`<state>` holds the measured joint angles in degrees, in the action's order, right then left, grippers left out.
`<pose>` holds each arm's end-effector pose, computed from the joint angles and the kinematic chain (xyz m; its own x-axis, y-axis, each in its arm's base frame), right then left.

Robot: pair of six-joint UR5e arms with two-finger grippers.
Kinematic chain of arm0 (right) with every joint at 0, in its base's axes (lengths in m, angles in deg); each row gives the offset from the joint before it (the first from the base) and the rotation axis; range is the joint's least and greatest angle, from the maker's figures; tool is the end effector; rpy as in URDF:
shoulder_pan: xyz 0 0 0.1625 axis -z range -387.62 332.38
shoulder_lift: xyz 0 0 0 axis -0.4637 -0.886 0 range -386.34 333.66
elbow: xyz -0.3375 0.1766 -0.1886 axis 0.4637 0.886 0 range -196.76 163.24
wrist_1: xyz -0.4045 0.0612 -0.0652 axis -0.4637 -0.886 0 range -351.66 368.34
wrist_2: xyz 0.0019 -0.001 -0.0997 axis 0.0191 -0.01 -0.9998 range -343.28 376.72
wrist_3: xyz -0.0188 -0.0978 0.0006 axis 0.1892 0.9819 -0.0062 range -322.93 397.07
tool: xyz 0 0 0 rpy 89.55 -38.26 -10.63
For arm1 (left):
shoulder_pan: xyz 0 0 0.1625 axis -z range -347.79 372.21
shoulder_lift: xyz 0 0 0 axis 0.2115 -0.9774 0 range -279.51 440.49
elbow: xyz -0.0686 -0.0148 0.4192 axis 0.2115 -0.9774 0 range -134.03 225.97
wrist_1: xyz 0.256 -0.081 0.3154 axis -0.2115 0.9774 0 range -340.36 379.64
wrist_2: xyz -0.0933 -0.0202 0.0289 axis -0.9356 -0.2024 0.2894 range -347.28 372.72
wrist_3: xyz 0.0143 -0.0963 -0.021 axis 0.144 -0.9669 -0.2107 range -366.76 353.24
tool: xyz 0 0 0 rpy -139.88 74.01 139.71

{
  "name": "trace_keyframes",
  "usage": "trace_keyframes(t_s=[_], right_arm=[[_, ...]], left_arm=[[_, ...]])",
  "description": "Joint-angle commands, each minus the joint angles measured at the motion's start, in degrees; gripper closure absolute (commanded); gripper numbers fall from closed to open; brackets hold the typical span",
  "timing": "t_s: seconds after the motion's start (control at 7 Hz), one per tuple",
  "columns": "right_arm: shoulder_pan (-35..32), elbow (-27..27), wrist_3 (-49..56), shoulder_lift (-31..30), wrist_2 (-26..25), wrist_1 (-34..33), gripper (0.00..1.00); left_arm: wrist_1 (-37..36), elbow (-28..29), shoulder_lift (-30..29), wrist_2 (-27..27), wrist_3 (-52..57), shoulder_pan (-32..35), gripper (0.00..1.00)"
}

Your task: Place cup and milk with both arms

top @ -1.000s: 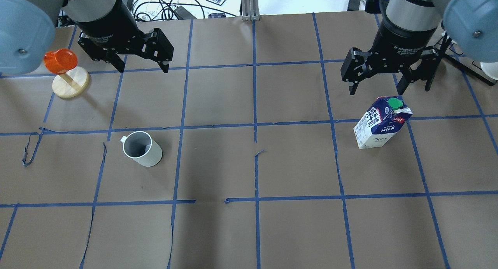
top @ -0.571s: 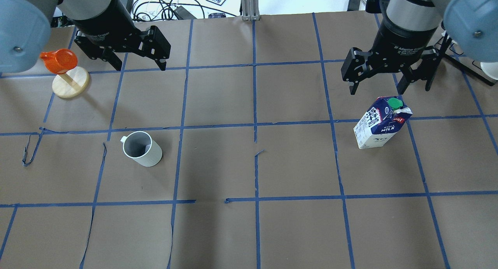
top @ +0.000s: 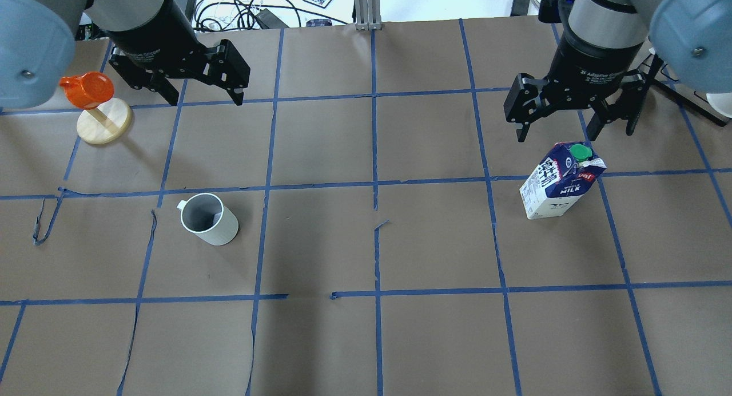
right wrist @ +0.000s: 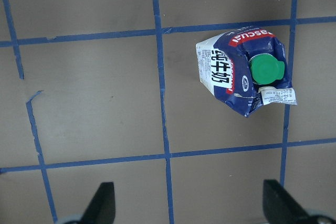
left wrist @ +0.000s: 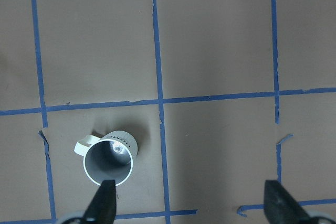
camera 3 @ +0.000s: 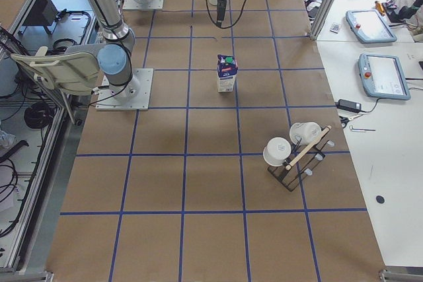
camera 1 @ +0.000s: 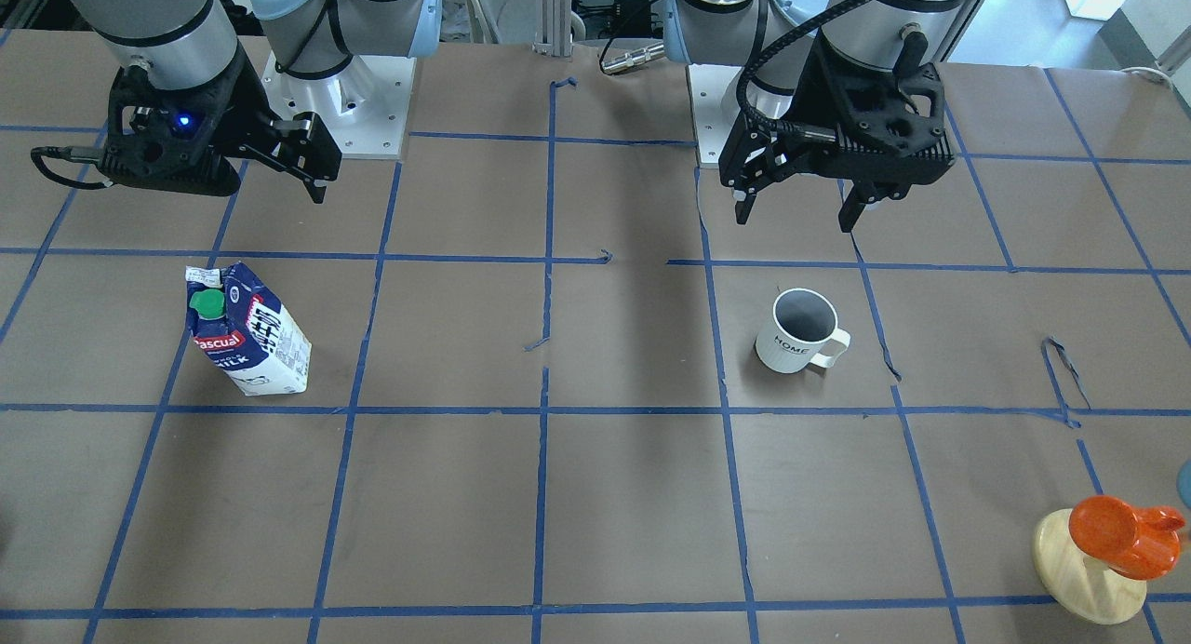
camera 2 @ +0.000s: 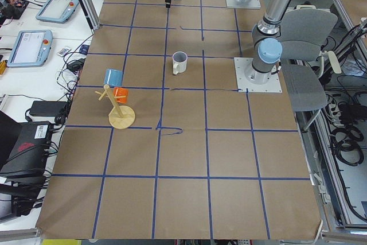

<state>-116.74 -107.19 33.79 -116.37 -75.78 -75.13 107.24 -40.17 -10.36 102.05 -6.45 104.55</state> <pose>0.1216 -0.4810 0.4741 -0.9965 0.0671 0.0501 0.0726 0.9904 0.1179 -0.1550 -0.5008 0.5183 -0.9988 0.0472 0.0110 0.0460 0.9945 -0.0943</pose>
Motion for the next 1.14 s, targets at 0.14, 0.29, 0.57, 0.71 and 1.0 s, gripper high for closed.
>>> trace_keyframes(t_s=[0.14,0.29,0.57,0.71,1.0], right_arm=[[7.5,-0.3,0.6,1.3,0.0,0.4,0.00],[8.2,-0.3,2.6,2.5,0.3,-1.4,0.00],[8.2,-1.1,13.2,5.6,0.6,-8.3,0.00],[8.3,-2.9,16.6,5.8,0.6,-9.1,0.00],[8.8,-7.5,19.2,6.4,0.1,-15.0,0.00]], left_arm=[[0.8,-0.4,0.0,0.4,0.2,-0.4,0.00],[0.0,-2.6,0.0,0.1,0.4,-0.8,0.00],[-3.9,-9.9,-2.2,0.2,0.7,-1.0,0.00],[-9.6,-15.2,-2.4,1.7,4.2,-1.4,0.00],[-20.8,-25.7,-5.1,4.0,9.3,-4.5,0.00]])
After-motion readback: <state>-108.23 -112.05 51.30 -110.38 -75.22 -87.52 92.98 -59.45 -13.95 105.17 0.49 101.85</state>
